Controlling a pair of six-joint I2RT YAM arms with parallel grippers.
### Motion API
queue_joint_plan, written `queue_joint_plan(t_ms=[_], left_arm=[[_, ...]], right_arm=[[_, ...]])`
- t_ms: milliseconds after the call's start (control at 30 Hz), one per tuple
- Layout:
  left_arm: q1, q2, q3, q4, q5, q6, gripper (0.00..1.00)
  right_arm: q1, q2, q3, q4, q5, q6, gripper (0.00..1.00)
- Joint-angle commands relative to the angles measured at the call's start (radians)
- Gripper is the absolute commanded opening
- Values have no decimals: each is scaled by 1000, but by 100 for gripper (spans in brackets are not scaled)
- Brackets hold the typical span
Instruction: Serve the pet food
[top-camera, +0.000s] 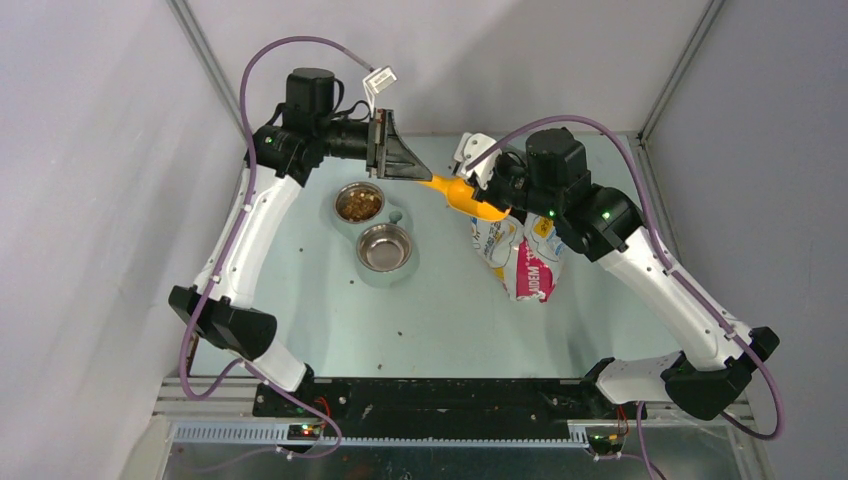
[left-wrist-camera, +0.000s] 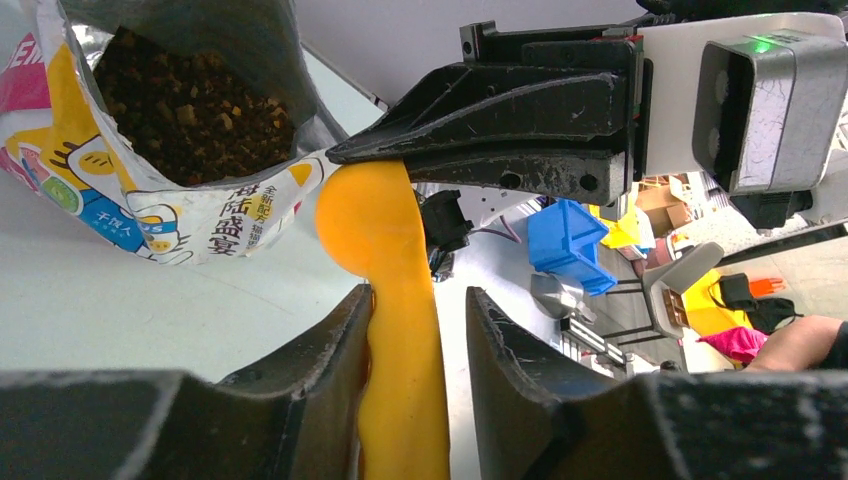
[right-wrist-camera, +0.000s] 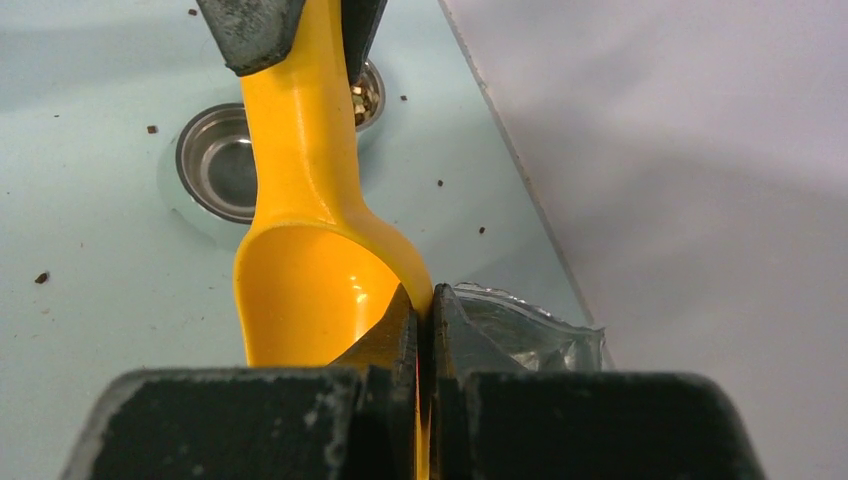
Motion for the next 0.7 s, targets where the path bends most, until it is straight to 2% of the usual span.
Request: queue_joint_plan(t_ms=[0, 267, 667], left_arm=[[1, -15, 8, 30, 37, -21, 43], [3, -8, 20, 68, 6, -44, 40], [2, -12, 21, 82, -28, -57, 42]], right_arm=[[-19, 4, -4, 34, 64, 26, 0], [-36, -1, -8, 25, 50, 72, 0], [-28, -2, -21, 22, 70, 129, 0]])
